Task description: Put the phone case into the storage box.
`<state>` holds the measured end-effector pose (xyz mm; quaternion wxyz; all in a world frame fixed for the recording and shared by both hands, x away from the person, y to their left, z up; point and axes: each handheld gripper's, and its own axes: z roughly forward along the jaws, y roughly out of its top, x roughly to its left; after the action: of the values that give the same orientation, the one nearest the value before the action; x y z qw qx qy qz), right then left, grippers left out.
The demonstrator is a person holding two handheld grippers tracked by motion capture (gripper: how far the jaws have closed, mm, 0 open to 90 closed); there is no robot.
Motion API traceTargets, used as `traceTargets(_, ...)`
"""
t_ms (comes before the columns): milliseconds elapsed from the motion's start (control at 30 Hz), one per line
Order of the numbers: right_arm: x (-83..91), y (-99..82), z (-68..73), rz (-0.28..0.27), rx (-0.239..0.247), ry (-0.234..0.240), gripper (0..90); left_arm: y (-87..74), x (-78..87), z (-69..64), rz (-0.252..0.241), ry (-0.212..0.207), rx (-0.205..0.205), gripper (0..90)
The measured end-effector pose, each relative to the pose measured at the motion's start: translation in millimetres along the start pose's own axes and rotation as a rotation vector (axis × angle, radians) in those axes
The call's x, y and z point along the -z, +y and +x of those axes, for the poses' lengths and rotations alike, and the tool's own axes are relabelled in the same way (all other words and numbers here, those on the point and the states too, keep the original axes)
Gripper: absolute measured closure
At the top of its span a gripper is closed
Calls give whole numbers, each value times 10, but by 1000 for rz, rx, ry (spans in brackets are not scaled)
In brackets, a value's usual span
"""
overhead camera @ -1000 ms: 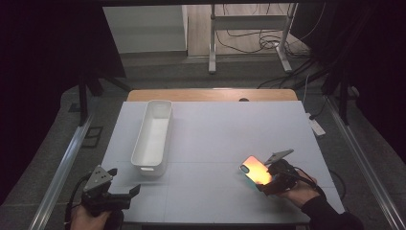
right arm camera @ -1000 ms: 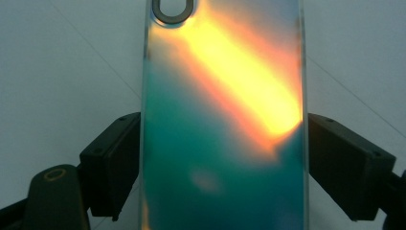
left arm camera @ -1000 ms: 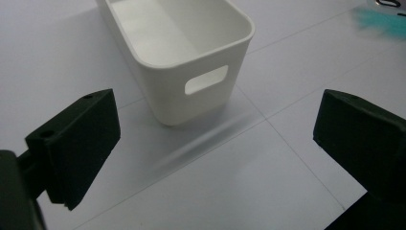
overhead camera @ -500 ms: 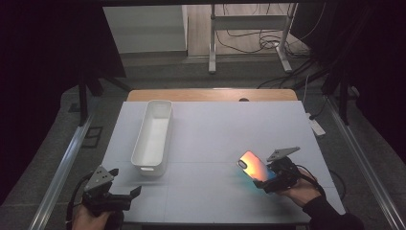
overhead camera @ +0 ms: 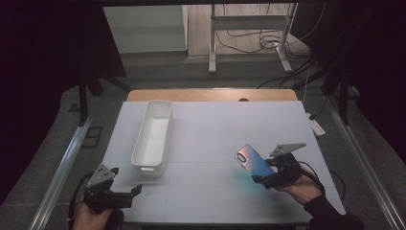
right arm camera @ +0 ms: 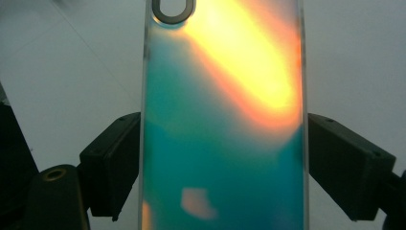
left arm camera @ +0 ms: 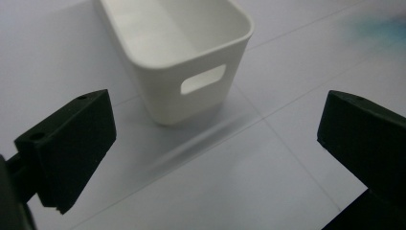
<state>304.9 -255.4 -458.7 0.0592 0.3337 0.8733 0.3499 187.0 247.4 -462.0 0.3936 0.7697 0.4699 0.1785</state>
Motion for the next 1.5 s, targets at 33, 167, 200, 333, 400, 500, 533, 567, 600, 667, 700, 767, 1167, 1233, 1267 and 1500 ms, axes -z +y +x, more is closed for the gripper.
traceTargets(33, 9, 12, 9, -4, -2, 1, 168, 9, -8, -11, -2, -3, -5, 0)
traceTargets(167, 30, 42, 28, -20, 4, 11, 168, 68, -51, -73, -6, -22, -31, 0)
traceTargets(200, 34, 51, 33, -26, 6, 14, 167, 85, -58, -87, -8, -32, -37, 0)
traceTargets(333, 49, 73, 42, -41, 12, 19, 167, 129, -80, -126, -16, -59, -49, 2)
traceTargets(400, 62, 87, 47, -51, 17, 21, 168, 159, -94, -153, -21, -75, -55, 2)
traceTargets(500, 87, 110, 53, -69, 12, 36, 168, 202, -108, -192, -36, -102, -63, 0)
traceTargets(533, 94, 116, 53, -74, 13, 39, 167, 221, -113, -208, -44, -114, -64, 0)
traceTargets(567, 101, 123, 58, -82, 12, 42, 168, 236, -116, -218, -49, -122, -67, 0)
traceTargets(600, 106, 129, 57, -88, 14, 47, 167, 246, -121, -227, -55, -129, -67, 0)
traceTargets(667, 110, 133, 59, -92, 14, 53, 167, 267, -129, -239, -59, -142, -71, 0)
traceTargets(700, 121, 148, 69, -106, 18, 65, 167, 288, -144, -252, -64, -160, -73, 0)
traceTargets(767, 129, 161, 78, -117, 19, 75, 168, 312, -170, -266, -67, -177, -78, 0)
traceTargets(1167, 174, 255, 133, -189, 34, 143, 168, 461, -299, -359, -85, -280, -109, 0)
traceTargets(1233, 181, 272, 140, -199, 38, 153, 168, 498, -323, -376, -92, -301, -121, 0)
traceTargets(1267, 181, 280, 144, -205, 36, 159, 168, 515, -337, -386, -97, -308, -123, 0)
traceTargets(1500, 174, 325, 167, -213, 54, 179, 167, 614, -429, -451, -112, -370, -137, 0)
